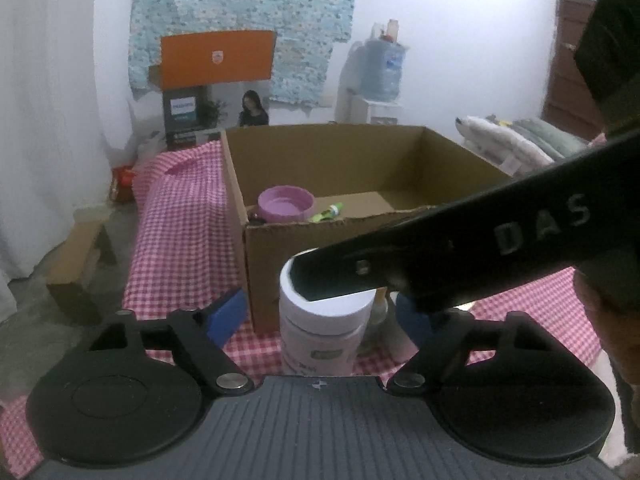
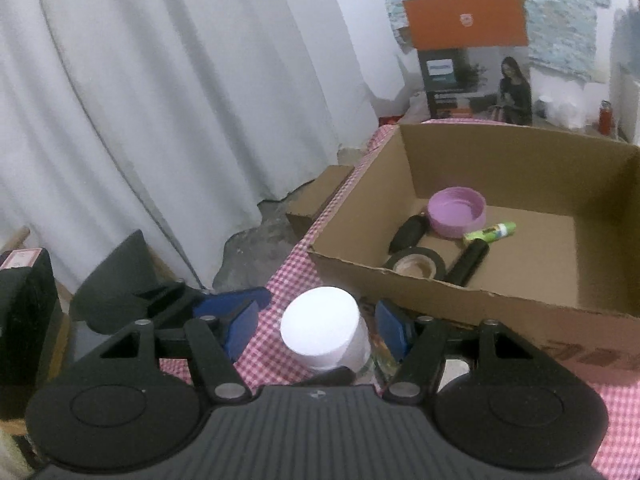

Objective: Organize rigid objects
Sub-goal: 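Close the right gripper on the white jar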

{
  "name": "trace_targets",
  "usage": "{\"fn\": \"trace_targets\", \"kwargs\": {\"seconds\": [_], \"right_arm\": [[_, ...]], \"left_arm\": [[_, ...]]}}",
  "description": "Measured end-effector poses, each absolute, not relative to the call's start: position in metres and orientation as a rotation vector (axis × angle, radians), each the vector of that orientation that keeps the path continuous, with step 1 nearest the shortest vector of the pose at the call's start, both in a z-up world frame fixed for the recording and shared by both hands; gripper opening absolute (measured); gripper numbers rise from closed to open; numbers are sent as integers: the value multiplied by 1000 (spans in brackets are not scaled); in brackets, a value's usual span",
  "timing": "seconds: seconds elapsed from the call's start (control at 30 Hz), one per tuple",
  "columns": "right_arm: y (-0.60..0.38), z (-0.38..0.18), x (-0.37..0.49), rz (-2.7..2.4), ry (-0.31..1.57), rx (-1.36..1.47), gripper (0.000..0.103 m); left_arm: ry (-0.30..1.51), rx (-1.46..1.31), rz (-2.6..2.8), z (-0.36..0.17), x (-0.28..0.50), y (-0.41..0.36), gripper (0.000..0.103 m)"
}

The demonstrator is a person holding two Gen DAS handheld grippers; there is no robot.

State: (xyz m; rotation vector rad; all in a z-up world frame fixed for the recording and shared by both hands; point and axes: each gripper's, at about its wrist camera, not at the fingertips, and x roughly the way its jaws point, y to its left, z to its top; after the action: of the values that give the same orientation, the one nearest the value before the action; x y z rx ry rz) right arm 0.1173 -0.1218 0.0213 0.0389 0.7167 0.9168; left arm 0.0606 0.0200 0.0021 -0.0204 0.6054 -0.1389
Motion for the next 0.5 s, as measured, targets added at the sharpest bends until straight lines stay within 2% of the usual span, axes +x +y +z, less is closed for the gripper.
{"fn": "trace_targets", "kwargs": {"seconds": [0.4, 0.5], "right_arm": [[-94, 6, 127, 909, 755, -49, 66], [-93, 4, 128, 909, 754, -52, 63]], "left_arm": [[616, -45, -168, -14, 67, 22, 56], [608, -42, -165, -14, 65, 20, 55]]}}
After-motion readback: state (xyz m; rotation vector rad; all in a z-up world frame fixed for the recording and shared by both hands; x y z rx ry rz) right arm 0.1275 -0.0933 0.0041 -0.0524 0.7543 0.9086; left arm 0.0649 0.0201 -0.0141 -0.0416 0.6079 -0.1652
